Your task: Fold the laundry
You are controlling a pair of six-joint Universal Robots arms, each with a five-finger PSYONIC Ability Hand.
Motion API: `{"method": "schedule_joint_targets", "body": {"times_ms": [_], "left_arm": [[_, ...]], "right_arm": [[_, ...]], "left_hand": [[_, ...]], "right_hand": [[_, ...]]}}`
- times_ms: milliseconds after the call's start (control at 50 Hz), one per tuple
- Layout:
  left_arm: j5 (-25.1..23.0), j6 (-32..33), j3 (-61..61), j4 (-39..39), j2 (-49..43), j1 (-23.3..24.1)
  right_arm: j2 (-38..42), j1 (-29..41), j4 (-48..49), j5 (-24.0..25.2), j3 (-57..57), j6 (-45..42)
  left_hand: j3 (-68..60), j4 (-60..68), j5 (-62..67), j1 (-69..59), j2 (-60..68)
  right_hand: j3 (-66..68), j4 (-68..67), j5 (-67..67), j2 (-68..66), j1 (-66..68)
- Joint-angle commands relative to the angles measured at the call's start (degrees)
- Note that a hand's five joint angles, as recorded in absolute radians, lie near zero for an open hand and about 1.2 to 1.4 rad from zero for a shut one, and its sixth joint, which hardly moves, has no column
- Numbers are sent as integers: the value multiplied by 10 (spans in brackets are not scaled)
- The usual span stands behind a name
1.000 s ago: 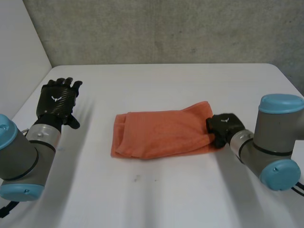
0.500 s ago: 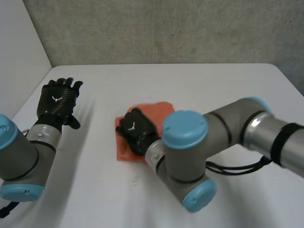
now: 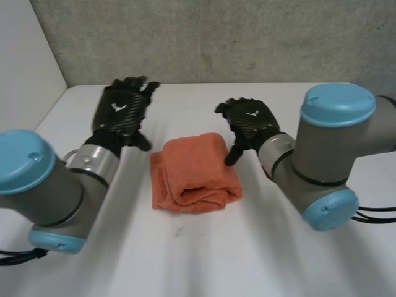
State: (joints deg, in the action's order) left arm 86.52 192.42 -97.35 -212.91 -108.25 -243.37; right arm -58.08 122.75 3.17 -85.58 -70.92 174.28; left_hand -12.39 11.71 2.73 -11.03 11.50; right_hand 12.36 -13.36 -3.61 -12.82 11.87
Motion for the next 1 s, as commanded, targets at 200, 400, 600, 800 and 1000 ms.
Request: {"method": "schedule_joint_targets", "body": {"times_ms": [200,400,600,800,1000], "left_arm": [[-18,-140,231,182,-220,78],[30,-100,208,200,-231,62],[63,14,165,209,-215,30],[66,26,125,208,-180,26],[62,19,125,210,-97,27]], "right_arm": [[67,-48,-81,13,47,27],[109,-45,-120,55,115,31],[191,-12,-193,93,226,36],[231,-12,-211,83,257,30],[153,-16,-207,66,270,33]], "left_hand": [[-10,17,7,-24,19],[-9,15,5,-22,17],[-2,9,-2,-15,11],[5,2,-8,-9,4],[13,-7,-17,0,-4]], "right_hand": [[-24,34,36,28,-19],[-24,34,36,28,-19],[-24,34,36,28,-19],[-24,34,36,28,-19],[-24,34,36,28,-19]]}}
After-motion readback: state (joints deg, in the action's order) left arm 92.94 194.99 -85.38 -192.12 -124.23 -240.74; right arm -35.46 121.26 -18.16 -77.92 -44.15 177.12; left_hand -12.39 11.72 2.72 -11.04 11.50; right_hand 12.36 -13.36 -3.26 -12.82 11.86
